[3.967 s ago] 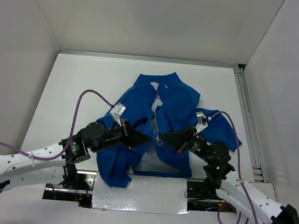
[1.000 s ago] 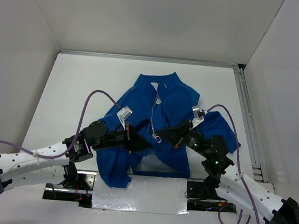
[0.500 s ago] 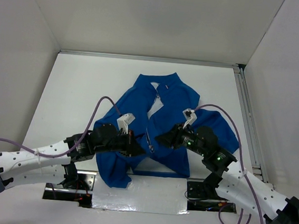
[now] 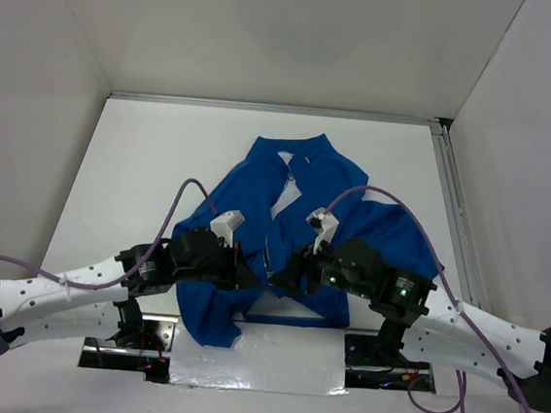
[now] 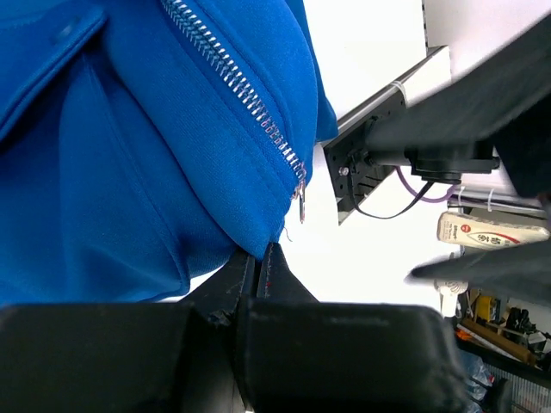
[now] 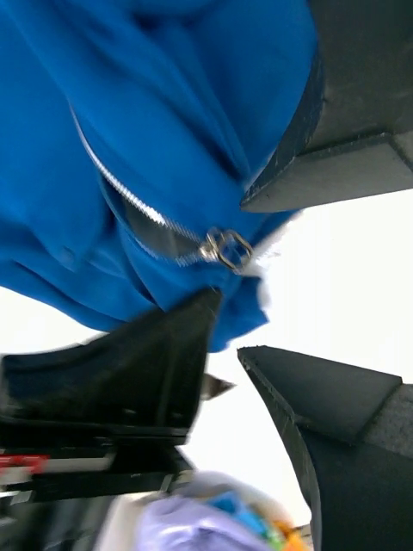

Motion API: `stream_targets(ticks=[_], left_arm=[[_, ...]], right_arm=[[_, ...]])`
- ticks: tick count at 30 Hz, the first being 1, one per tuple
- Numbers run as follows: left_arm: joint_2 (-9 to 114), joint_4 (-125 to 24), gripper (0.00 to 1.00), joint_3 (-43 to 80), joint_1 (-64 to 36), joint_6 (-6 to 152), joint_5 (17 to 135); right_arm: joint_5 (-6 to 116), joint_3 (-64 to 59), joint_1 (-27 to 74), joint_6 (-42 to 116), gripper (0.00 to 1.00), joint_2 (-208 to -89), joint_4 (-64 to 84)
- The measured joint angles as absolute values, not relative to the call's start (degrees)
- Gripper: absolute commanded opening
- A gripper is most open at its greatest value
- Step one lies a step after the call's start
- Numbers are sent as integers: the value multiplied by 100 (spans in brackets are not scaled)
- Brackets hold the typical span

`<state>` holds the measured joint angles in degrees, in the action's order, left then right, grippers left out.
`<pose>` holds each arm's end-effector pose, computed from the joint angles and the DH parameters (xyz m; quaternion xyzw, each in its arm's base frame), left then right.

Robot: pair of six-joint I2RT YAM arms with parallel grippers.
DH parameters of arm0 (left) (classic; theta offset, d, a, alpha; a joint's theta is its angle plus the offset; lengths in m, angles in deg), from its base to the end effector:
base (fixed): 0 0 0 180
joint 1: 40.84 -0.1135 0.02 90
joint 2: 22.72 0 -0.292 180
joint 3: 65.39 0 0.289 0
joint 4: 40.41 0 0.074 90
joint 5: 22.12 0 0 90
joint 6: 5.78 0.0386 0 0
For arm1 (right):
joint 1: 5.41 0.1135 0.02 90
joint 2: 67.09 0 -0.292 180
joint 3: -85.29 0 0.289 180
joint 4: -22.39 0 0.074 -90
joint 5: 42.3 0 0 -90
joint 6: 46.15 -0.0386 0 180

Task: Zip up the jacket

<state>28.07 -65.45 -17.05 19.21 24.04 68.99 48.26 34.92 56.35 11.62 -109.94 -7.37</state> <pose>0.1112 -0.1945 0.2754 0.0041 0.8548 -0.4540 0.2513 0.0927 0.1734 0.3073 -0.2142 0.8021 0.4104 0.3772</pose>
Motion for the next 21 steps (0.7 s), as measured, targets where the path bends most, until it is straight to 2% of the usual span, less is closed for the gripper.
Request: stream_targets(ticks=[5,10,21], left_arm=[[2807,-6613,0,-1674,1921,2402,6886],[2804,-6610,0,-1674,1923,2402,6877],[2785,-6593,0,-1674,1923,2410,6879]], right_arm=[[4793,3446,6080,1044,65,-11516,-761],[4642,3583,6098,784,65,-11516,-652],[4655,3662,6098,553,57,-11835,-505]])
